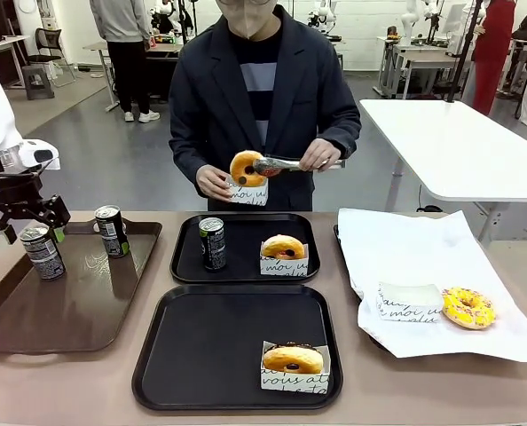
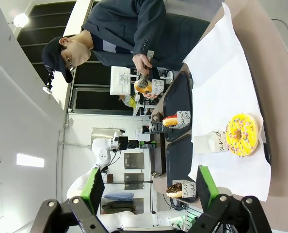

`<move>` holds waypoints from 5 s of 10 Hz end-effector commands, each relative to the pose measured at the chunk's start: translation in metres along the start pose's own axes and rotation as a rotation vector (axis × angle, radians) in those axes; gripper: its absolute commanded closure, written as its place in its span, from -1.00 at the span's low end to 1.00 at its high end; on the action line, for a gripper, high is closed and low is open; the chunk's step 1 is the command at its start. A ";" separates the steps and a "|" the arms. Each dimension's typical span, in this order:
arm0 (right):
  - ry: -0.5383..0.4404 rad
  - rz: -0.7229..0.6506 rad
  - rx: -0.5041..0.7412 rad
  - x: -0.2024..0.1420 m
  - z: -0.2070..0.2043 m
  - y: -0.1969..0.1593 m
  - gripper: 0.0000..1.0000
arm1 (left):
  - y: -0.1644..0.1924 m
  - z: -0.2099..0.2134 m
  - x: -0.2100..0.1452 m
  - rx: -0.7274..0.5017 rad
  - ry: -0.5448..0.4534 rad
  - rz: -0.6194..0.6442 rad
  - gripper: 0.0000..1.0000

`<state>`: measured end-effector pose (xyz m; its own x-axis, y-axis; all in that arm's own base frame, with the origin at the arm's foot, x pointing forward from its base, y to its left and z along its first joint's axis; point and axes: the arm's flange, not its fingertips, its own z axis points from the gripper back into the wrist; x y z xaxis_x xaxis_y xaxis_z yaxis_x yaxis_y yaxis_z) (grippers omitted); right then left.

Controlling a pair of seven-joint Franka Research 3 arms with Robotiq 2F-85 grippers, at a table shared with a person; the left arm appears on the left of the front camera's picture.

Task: Set up donuts and drinks on trays.
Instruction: Pick up one Pepsi coke from the Handle tray and place it on the Flat Tray without a Pepsi coke.

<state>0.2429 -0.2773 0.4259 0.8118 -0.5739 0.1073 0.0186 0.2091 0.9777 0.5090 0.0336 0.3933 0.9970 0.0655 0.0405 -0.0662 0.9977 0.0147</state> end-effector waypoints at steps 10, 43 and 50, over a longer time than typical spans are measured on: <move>0.001 0.012 0.008 0.000 0.001 0.001 -1.00 | -0.003 -0.025 -0.003 -0.061 -0.021 -0.014 -1.00; 0.001 0.012 0.008 0.000 0.001 0.001 -1.00 | -0.303 0.133 -0.153 0.121 -0.183 -0.697 -0.19; 0.001 0.012 0.008 0.000 0.001 0.001 -1.00 | -0.375 0.097 -0.148 -0.051 0.045 -0.870 -0.19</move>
<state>0.2423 -0.2775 0.4260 0.8113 -0.5747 0.1072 0.0186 0.2086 0.9778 0.3807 -0.3541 0.4684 0.7069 -0.7072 0.0095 0.7066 0.7067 0.0354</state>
